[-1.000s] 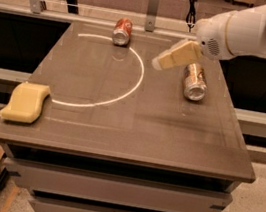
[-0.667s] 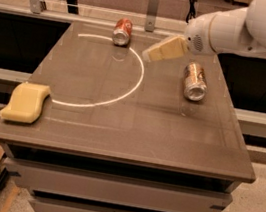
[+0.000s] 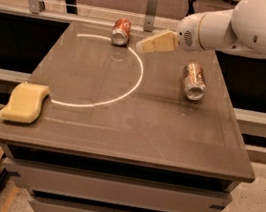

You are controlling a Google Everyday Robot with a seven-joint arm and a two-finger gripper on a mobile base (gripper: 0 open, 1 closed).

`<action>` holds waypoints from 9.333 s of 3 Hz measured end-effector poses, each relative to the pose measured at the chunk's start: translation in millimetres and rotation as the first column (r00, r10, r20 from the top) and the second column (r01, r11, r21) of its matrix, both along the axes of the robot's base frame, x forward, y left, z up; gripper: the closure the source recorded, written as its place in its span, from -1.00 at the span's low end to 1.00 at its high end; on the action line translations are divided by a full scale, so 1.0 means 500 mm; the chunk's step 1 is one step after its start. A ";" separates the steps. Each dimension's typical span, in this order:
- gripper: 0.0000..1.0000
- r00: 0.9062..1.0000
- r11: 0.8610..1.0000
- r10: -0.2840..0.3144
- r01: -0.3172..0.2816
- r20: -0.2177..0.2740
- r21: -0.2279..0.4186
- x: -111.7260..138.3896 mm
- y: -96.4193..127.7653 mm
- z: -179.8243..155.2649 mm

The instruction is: Move coke can near sponge

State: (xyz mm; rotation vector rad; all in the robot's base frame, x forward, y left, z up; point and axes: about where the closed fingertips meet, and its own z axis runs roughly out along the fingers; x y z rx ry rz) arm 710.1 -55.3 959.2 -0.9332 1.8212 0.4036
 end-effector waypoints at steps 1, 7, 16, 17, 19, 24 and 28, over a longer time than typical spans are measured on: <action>-1.00 0.999 0.999 -0.034 0.034 0.002 0.032 0.012 0.015 -0.003; -1.00 0.989 0.956 -0.107 0.131 -0.103 0.261 0.257 0.263 -0.116; 1.00 0.997 0.966 -0.078 0.083 -0.029 0.246 0.175 0.118 0.011; 1.00 0.999 0.972 0.020 -0.026 0.029 0.232 0.135 0.177 0.027; 1.00 0.990 0.989 0.139 -0.140 0.014 0.055 0.090 0.223 0.006; 0.25 0.930 0.946 0.322 -0.309 -0.179 0.097 -0.208 0.327 -0.139; -1.00 0.897 0.941 0.326 -0.277 -0.298 0.196 -0.280 0.348 -0.199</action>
Offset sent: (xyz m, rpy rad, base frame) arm 0.0553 0.0567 0.0050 0.2258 -0.0469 -0.1063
